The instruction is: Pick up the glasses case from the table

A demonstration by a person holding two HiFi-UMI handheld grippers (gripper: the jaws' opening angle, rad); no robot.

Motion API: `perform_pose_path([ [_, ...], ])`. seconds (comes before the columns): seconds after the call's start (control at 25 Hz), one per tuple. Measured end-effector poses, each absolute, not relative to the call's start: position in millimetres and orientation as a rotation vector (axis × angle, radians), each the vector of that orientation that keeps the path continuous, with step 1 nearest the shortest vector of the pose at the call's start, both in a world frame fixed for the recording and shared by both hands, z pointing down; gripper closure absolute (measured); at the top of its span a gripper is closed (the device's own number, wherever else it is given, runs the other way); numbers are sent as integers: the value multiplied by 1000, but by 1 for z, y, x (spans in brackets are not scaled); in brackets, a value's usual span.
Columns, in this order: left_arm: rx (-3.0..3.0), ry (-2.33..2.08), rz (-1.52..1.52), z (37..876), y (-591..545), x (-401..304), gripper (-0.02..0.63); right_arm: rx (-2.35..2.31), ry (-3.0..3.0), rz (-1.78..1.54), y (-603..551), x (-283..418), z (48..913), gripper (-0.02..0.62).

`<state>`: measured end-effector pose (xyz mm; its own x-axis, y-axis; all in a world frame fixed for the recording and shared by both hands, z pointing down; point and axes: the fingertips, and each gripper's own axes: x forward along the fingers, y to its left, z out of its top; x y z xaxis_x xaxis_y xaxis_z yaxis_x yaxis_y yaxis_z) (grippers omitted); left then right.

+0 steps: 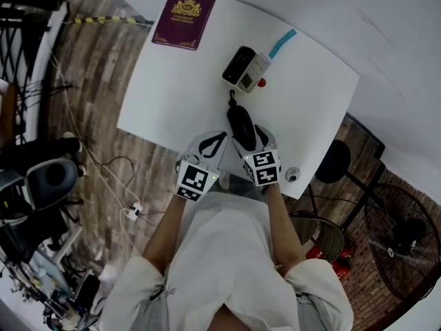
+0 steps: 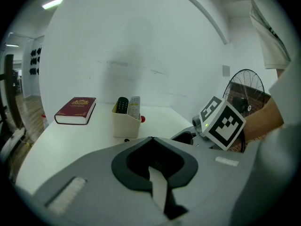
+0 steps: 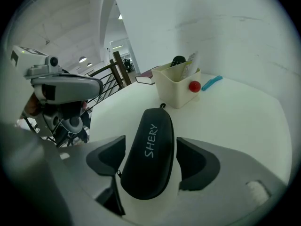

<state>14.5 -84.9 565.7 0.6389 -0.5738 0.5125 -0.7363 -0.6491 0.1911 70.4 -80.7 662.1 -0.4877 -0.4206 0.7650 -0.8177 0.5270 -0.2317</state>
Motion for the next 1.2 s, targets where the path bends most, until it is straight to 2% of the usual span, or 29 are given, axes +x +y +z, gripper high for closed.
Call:
perform_pose_path([
  [0.24, 2457, -1052, 587, 570, -83, 12, 588, 953, -2056, 804, -79, 65, 679, 236],
  [0.84, 2470, -1055, 580, 566, -82, 1, 588, 1002, -1995, 777, -82, 70, 683, 258],
  [1.2, 2526, -1038, 557, 553, -84, -3, 588, 1104, -2078, 702, -88, 81, 642, 261],
])
